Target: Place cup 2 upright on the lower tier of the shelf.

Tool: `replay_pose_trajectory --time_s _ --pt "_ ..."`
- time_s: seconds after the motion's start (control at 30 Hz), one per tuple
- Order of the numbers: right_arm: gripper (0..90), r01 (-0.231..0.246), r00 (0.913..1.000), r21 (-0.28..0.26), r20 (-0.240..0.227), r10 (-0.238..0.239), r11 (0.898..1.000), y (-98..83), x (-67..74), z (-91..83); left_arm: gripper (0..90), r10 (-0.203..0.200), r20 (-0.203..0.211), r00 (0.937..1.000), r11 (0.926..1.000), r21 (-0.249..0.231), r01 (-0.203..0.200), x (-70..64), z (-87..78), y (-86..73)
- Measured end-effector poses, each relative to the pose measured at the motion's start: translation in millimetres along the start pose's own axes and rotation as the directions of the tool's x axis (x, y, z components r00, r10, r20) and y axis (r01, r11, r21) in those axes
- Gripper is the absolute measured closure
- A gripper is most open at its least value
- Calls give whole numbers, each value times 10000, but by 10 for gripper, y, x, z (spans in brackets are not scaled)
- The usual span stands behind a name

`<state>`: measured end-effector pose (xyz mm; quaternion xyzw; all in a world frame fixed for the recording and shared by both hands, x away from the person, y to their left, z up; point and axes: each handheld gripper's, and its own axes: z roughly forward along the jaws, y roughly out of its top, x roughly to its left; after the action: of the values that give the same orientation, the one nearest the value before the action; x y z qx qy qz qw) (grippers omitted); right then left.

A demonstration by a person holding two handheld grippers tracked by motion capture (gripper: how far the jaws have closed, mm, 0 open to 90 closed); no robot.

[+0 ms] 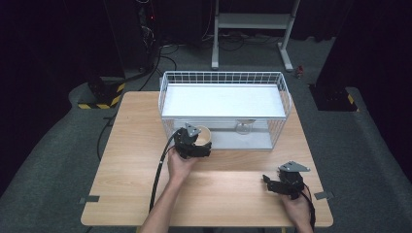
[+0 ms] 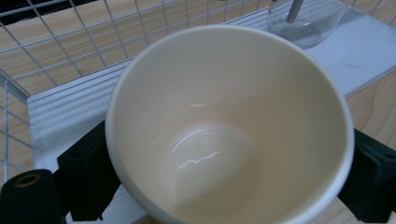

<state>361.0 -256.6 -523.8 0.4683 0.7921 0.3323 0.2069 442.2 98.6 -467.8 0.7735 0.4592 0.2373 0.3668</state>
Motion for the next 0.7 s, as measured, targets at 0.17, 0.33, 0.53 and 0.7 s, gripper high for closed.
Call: replay_pose_trajectory --time_s 0.17,0.33,0.53,0.7 --pt "240 2 10000 1 -2 -2 10000 0 0 0 95 -68 -37 10000 10000 -51 68 3 30 22" --pt "240 20 10000 -3 0 -20 10000 0 -2 1 94 -237 -16 9997 9996 -177 236 39 82 29" --pt "240 18 10000 -4 -5 -18 10000 0 -2 1 93 -199 -185 9996 9992 -351 192 41 138 37" --pt "240 13 10000 -2 -2 -13 10000 0 -1 1 91 -216 -216 9995 9988 -440 207 41 168 40"
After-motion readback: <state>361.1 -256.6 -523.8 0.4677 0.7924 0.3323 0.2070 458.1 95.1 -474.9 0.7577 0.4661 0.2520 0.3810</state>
